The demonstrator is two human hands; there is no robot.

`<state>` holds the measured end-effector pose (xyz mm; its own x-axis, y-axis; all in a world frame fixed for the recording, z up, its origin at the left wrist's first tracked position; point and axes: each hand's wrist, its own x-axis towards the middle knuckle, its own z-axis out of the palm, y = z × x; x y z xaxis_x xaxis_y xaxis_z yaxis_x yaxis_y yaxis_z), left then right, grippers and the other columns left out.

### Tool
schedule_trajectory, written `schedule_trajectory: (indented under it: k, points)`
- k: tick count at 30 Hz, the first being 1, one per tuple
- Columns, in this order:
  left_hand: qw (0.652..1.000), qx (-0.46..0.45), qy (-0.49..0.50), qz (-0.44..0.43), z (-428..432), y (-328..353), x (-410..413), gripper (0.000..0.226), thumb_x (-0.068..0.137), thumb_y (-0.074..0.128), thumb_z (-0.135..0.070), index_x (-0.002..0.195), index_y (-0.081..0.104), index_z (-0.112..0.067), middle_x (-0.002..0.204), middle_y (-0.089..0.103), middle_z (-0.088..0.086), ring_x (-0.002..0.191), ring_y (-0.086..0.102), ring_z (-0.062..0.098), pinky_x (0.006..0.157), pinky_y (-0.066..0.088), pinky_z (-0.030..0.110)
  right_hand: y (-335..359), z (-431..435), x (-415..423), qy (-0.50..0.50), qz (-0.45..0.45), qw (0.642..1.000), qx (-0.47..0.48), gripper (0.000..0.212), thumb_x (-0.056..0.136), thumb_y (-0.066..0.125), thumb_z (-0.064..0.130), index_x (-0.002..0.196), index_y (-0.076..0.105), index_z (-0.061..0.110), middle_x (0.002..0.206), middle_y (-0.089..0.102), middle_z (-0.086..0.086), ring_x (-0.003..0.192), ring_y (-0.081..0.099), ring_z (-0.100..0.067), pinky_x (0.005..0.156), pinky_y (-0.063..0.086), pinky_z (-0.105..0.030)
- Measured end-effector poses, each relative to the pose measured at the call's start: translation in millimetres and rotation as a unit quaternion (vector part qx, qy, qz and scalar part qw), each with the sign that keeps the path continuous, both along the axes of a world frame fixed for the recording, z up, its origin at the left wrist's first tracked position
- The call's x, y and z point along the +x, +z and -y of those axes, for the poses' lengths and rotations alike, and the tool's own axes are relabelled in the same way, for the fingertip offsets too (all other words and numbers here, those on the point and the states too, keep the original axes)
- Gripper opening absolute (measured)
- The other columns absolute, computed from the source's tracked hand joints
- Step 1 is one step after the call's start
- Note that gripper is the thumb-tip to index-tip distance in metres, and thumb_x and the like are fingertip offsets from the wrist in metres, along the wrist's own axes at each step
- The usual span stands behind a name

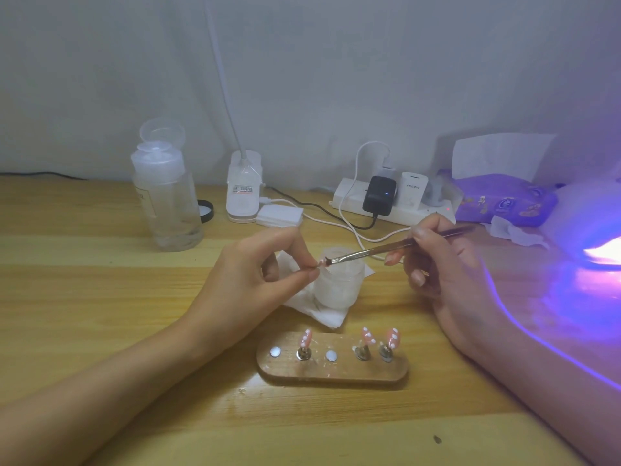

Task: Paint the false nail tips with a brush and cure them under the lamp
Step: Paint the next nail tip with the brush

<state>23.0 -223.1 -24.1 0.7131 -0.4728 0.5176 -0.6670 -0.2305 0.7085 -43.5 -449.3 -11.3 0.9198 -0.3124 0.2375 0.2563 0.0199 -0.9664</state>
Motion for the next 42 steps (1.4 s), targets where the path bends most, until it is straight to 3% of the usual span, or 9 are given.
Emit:
schedule_trajectory:
  k: [8,17,22,26,30,34,36,39,42]
  points:
    - [1.0,0.0,-0.002,-0.002,-1,-1,0,0.015,0.083,0.078,-0.016,0.077,0.066,-0.023,0.053,0.046,-0.018,0.05,0.036,0.006,0.054,0.031,0.011,-1,0,0,0.027,0.03,0.999,-0.002,0.025,0.094,0.052,0.026,0.069,0.049,0.026,0.069,0.069,-0.007,0.046,0.038,-0.01,0.046,0.021,-0.023]
    - [1.0,-0.008,-0.014,-0.016,-1,-3,2,0.014,0.084,0.079,-0.022,0.078,0.067,-0.026,0.07,0.063,-0.021,0.05,0.042,0.005,0.056,0.036,0.012,-2,5,2,-0.012,0.021,0.999,0.047,0.033,0.1,0.046,0.013,0.068,0.048,0.024,0.065,0.067,-0.009,0.041,0.035,-0.009,0.044,0.018,-0.024]
    - [0.987,-0.146,-0.016,-0.066,-1,37,2,0.009,0.083,0.076,-0.022,0.084,0.07,-0.016,0.091,0.076,-0.009,0.054,0.052,-0.002,0.051,0.04,0.012,-1,6,3,-0.016,0.008,0.998,0.063,0.029,0.1,0.045,0.013,0.072,0.043,0.02,0.06,0.063,-0.004,0.043,0.036,-0.009,0.048,0.013,-0.029]
    - [0.973,-0.21,-0.078,-0.053,-7,73,-9,0.014,0.083,0.078,-0.019,0.081,0.066,-0.025,0.091,0.078,-0.003,0.072,0.066,0.005,0.056,0.043,0.012,-1,5,4,-0.024,0.0,0.997,0.074,0.031,0.1,0.044,0.013,0.07,0.043,0.019,0.057,0.061,-0.002,0.043,0.037,-0.01,0.05,0.013,-0.032]
    - [0.983,-0.076,-0.168,-0.002,-4,73,-34,0.013,0.084,0.075,-0.024,0.076,0.065,-0.027,0.093,0.078,-0.006,0.081,0.069,0.019,0.047,0.037,0.036,-1,6,4,-0.024,-0.003,0.997,0.073,0.029,0.1,0.045,0.013,0.071,0.044,0.017,0.056,0.062,-0.002,0.043,0.037,-0.009,0.049,0.014,-0.031]
    - [0.984,0.068,-0.143,0.076,1,47,-50,0.01,0.079,0.081,-0.035,0.079,0.073,-0.029,0.112,0.068,-0.016,0.097,0.055,0.007,0.074,0.035,0.01,-1,6,3,-0.019,-0.008,0.997,0.071,0.03,0.1,0.046,0.016,0.071,0.045,0.019,0.061,0.064,-0.005,0.041,0.035,-0.009,0.047,0.016,-0.028]
    - [0.987,0.097,-0.103,0.082,1,31,-55,0.01,0.078,0.077,-0.044,0.079,0.074,-0.034,0.12,0.059,-0.02,0.101,0.047,0.003,0.084,0.036,0.012,-2,6,3,-0.018,-0.008,0.997,0.074,0.029,0.1,0.046,0.015,0.07,0.046,0.019,0.061,0.063,-0.006,0.04,0.035,-0.009,0.048,0.015,-0.029]
    - [0.985,0.121,-0.064,0.101,-1,12,-63,0.006,0.08,0.069,-0.044,0.077,0.071,-0.039,0.123,0.054,-0.021,0.096,0.041,0.001,0.08,0.04,0.019,-3,7,4,-0.02,-0.01,0.997,0.076,0.029,0.1,0.046,0.014,0.07,0.045,0.019,0.06,0.063,-0.006,0.04,0.034,-0.009,0.05,0.013,-0.032]
    - [0.985,0.145,-0.053,0.075,-5,6,-63,0.009,0.082,0.064,-0.044,0.079,0.07,-0.038,0.123,0.052,-0.024,0.098,0.039,-0.003,0.081,0.038,0.013,-3,7,5,-0.021,-0.01,0.997,0.077,0.029,0.1,0.046,0.014,0.071,0.045,0.018,0.059,0.063,-0.006,0.04,0.034,-0.009,0.049,0.012,-0.032]
